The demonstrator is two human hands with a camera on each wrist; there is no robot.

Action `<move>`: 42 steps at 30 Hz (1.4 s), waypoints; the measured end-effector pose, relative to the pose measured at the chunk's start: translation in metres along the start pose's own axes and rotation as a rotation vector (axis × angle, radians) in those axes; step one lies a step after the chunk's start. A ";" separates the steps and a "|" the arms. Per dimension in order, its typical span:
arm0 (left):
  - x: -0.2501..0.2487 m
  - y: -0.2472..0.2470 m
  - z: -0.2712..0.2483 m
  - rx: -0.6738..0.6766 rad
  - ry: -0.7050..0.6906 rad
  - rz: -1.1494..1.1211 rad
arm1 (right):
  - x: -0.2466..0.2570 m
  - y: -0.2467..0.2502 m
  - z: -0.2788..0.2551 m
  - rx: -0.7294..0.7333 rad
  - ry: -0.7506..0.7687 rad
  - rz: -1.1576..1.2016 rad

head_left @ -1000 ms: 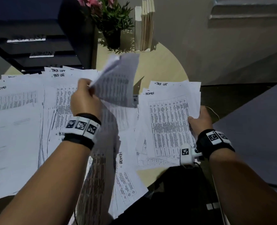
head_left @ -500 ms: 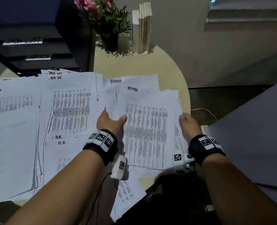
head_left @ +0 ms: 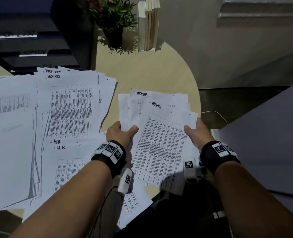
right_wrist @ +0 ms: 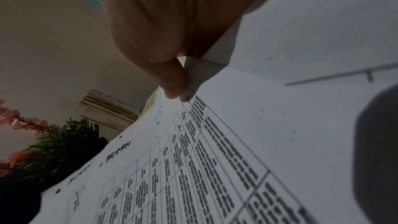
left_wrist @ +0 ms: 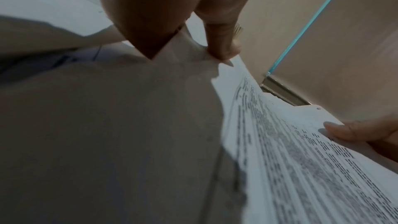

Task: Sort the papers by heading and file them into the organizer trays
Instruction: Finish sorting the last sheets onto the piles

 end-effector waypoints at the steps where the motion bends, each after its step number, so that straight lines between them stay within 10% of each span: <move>1: 0.000 0.000 0.001 -0.009 -0.009 0.011 | 0.000 0.001 0.001 -0.005 0.005 -0.003; 31: 0.000 -0.009 -0.004 0.164 -0.054 -0.249 | -0.005 0.008 -0.006 -0.057 -0.045 0.307; 42: 0.002 -0.017 -0.001 0.089 -0.088 0.135 | -0.008 0.007 0.002 -0.084 -0.038 0.322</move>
Point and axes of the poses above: each hand's wrist, its own z-axis towards the middle knuckle, its own y-axis out of the back of the hand, x = y × z, the point moved 7 cm from there along z, towards the middle knuckle, and after that the axes turned 5 degrees about y, right-handed, at the moved point
